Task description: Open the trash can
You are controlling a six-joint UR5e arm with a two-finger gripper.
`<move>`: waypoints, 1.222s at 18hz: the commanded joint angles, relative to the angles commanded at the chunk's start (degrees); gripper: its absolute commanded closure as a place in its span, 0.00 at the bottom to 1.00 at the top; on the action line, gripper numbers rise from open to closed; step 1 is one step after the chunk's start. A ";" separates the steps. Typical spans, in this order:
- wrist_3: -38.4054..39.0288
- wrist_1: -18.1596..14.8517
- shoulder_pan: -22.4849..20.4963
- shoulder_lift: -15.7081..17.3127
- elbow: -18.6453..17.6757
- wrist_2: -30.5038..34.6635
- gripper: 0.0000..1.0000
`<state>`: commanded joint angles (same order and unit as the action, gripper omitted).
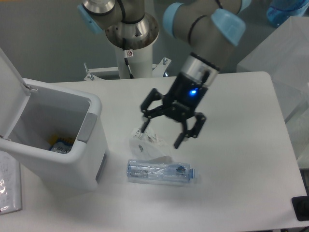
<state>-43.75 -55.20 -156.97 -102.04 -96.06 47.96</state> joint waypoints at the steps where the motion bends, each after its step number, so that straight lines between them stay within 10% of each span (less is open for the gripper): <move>1: -2.46 0.00 -0.09 -0.52 0.61 3.16 0.00; 9: -23.82 -0.70 -0.70 -4.22 1.93 33.76 0.00; 22: -30.78 -1.32 -2.55 -8.79 6.94 40.46 0.00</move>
<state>-74.53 -56.52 -159.52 -110.83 -89.12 88.42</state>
